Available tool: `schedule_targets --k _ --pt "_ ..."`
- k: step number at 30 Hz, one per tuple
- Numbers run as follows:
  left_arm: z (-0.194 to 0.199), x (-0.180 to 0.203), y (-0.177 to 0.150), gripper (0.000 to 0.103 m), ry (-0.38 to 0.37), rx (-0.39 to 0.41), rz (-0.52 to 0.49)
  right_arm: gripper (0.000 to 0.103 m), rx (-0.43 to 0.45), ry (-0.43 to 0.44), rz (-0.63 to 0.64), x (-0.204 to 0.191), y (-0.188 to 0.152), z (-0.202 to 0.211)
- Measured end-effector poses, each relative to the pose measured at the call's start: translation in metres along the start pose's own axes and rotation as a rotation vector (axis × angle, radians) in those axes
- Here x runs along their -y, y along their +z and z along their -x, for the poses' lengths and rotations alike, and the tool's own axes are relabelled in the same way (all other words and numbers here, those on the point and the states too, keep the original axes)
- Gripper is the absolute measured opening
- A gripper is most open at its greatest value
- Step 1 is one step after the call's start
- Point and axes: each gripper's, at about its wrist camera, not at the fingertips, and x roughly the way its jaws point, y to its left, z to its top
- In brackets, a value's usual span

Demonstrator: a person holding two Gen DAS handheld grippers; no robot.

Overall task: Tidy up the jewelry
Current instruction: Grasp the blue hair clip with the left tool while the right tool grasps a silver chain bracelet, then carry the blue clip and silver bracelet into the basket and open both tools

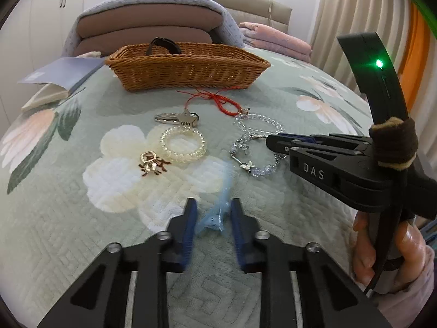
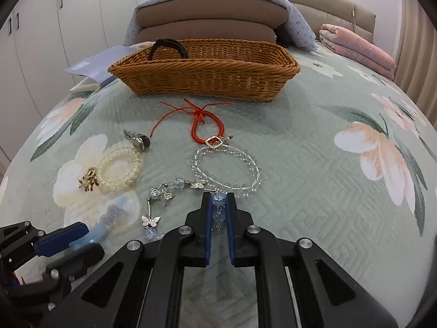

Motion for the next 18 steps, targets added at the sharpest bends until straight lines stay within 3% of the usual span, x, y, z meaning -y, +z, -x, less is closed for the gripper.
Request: schedule_targets --k 6,11,18 --pt "0.005 -0.007 -0.003 0.022 -0.035 0.025 0.026 0.012 0.114 0.119 -0.036 0.010 -0.004 0.029" --pt "0.005 -0.007 -0.004 0.022 -0.042 0.033 0.035 0.012 0.120 0.185 -0.095 0.022 -0.005 0.032" --pt "0.013 -0.013 -0.003 0.022 -0.097 0.065 0.069 0.012 0.193 0.316 -0.166 0.032 -0.007 0.058"
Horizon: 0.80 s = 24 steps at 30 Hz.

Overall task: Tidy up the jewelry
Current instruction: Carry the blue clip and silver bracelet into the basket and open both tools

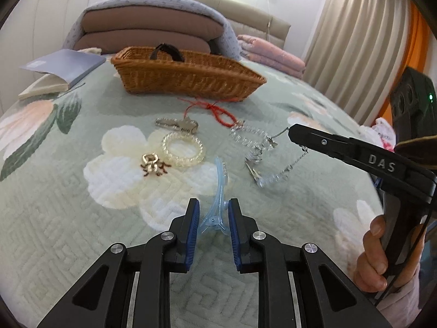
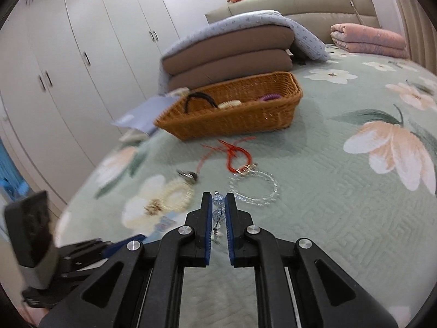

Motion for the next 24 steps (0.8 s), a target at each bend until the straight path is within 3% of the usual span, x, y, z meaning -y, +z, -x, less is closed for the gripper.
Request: schedule_targets --k 6,14,24 --pt "0.024 0.006 0.016 0.022 -0.031 0.084 0.000 0.012 0.065 0.013 0.001 -0.010 0.014 0.021" --pt "0.045 0.006 0.076 0.022 -0.011 0.181 -0.024 0.012 0.145 -0.030 0.067 -0.023 0.064 0.038" --pt "0.018 -0.018 0.160 0.022 -0.016 0.241 0.022 0.012 0.248 -0.100 0.085 -0.008 0.142 0.011"
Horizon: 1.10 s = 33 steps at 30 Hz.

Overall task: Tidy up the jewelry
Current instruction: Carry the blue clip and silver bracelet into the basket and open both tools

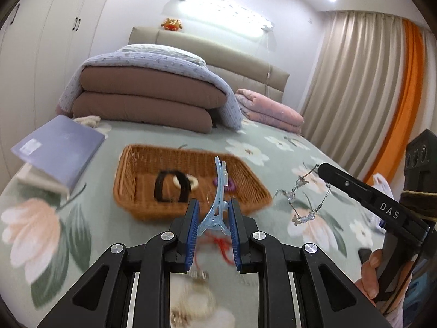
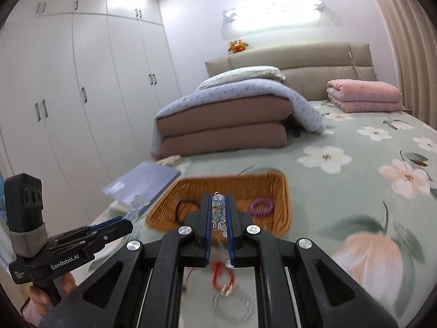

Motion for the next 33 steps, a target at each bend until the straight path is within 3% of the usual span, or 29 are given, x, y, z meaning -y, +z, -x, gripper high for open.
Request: schedule_targets --k 7,13,20,25,27,29,31,33 --pt "-0.064 -0.011 0.031 0.022 0.009 0.002 0.035 0.012 -0.033 -0.050 -0.028 0.026 0.017 -0.068" --pt "-0.126 -0.006 0.034 0.022 -0.002 -0.049 0.023 0.012 -0.091 -0.070 -0.053 0.049 0.000 -0.121" --pt "-0.170 -0.018 0.013 0.022 0.016 -0.128 0.031 0.012 -0.141 -0.069 -0.083 0.066 -0.019 -0.141" --pt "-0.170 -0.017 0.011 0.022 0.016 -0.130 0.022 0.013 -0.158 -0.068 -0.082 0.066 -0.022 -0.145" --pt "-0.167 -0.016 0.011 0.028 0.015 -0.125 0.021 0.017 -0.169 -0.045 -0.088 0.066 -0.023 -0.146" --pt "-0.162 -0.017 0.012 0.044 -0.001 -0.107 0.026 0.027 -0.162 -0.048 -0.088 0.065 -0.023 -0.144" --pt "-0.156 -0.015 0.012 0.051 0.003 -0.084 0.019 0.031 -0.148 -0.053 -0.088 0.066 -0.022 -0.140" --pt "-0.150 -0.013 0.012 0.051 0.011 -0.065 0.006 0.031 -0.134 -0.045 -0.093 0.066 -0.021 -0.136"
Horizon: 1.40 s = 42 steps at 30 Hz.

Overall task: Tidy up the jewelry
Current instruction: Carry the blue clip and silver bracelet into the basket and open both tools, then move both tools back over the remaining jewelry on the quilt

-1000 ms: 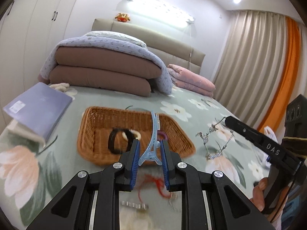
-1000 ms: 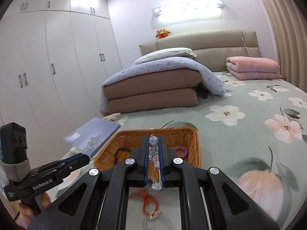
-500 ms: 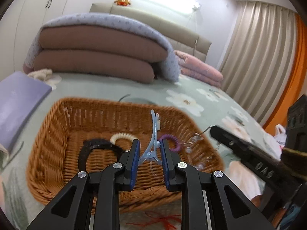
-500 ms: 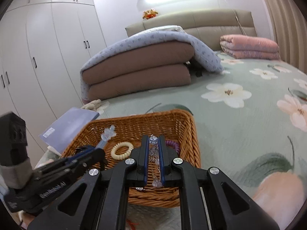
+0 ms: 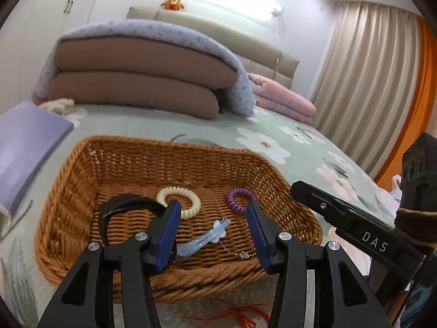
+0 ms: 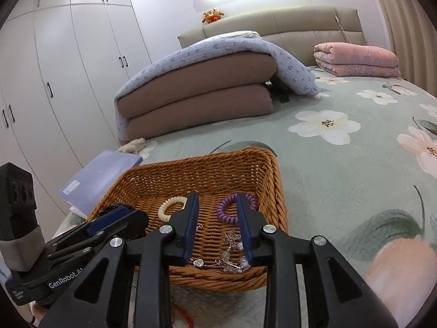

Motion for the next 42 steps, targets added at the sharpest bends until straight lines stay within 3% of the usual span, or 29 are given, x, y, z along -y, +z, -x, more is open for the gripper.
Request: schedule_targets --k 5,10,19,23,28,36,42 --pt "0.024 0.000 -0.002 0.051 0.012 0.023 0.012 0.031 0.040 -0.040 -0.002 -0.006 -0.004 0.026" --pt "0.089 -0.014 -0.001 0.051 -0.030 0.069 0.066 0.031 0.075 -0.031 0.011 -0.025 -0.010 0.075" --pt "0.180 -0.047 -0.029 0.051 0.020 0.085 0.099 0.031 0.003 -0.029 0.106 -0.056 -0.062 0.128" --pt "0.168 -0.055 -0.062 0.051 0.023 0.011 0.102 0.031 -0.046 -0.041 0.117 -0.049 -0.089 0.116" --pt "0.131 -0.047 -0.082 0.051 0.031 -0.151 0.029 0.031 -0.146 -0.017 0.079 -0.029 -0.101 0.093" --pt "0.104 -0.035 -0.103 0.051 0.017 -0.283 -0.031 0.031 -0.235 0.007 0.056 -0.023 -0.106 0.078" --pt "0.094 -0.029 -0.113 0.047 0.017 -0.335 -0.061 0.031 -0.289 -0.051 0.137 -0.036 -0.117 0.067"
